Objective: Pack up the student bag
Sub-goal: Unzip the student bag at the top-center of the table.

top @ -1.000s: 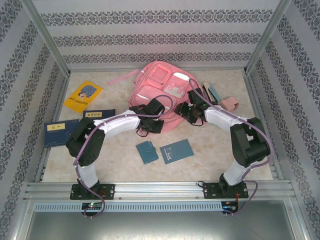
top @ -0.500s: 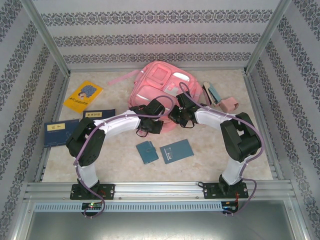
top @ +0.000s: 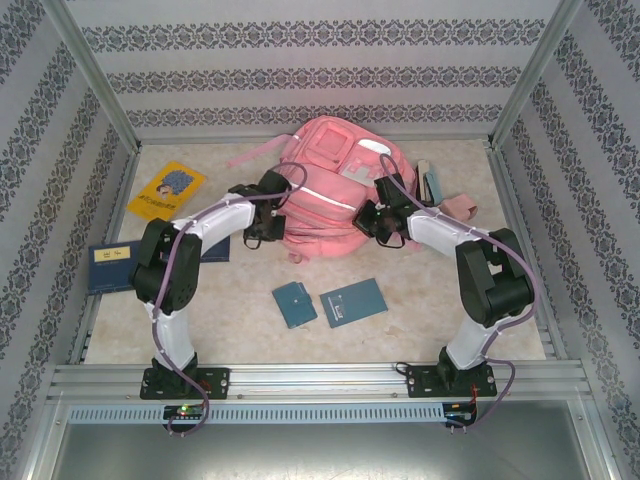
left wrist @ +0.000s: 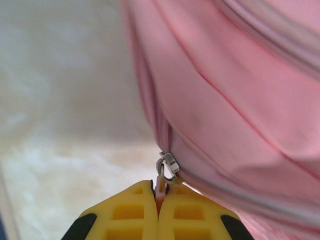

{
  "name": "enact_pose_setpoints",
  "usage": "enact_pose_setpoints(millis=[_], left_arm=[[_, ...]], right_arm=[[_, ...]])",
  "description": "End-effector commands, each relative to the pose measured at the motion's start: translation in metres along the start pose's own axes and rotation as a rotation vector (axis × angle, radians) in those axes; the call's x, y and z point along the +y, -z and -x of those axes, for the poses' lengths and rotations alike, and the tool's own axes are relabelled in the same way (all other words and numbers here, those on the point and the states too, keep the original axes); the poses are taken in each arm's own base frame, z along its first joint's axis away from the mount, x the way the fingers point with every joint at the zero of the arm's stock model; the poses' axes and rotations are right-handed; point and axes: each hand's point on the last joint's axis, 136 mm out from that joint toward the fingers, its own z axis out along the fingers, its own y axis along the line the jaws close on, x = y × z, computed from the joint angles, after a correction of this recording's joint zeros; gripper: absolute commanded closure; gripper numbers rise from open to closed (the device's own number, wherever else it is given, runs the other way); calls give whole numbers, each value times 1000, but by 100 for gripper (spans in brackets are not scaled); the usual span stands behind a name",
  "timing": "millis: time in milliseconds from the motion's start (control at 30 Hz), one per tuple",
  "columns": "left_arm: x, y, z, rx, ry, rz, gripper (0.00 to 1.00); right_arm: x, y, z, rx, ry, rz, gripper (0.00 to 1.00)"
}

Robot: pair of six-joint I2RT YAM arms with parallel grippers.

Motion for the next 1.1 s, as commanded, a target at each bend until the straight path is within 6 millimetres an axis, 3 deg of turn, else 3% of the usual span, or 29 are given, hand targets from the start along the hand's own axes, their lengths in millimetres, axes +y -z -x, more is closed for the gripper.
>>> enact_pose_setpoints(millis=[0,167,367,467,567,700,767,800,867,967,1067], left_arm=[[59,-7,-10,97,-11,211,100],[61,0,-7,91,-6,190,100],[66,24,-40,98,25,160,100],[51,39,-58,89,37,65,100],[21,52,-74,82,6,-33,100],[-42,63,-93,80,-101,-159,100],[-71,65,-95,74,-150,-186,100],[-84,63,-94,72,-159,-193,100],[-109,59,-90,70,-156,-234,100],[-141,56,-78,57,-145,-297,100],[-168,55,-72,63,-171,-350,100]], right_arm=[[-18,11,16,-66,38,-76,100],[-11,3,27,-41,99,-93,100],[6,0,63,-73,176,-100,100],[13,-5,83,-81,212,-118,100],[18,-12,102,-85,224,-119,100],[19,-20,127,-91,240,-146,100],[19,-17,136,-97,237,-165,75],[21,-13,139,-104,238,-161,72],[25,-2,139,-127,243,-148,70],[23,21,130,-150,233,-149,56],[13,39,106,-138,179,-121,55]])
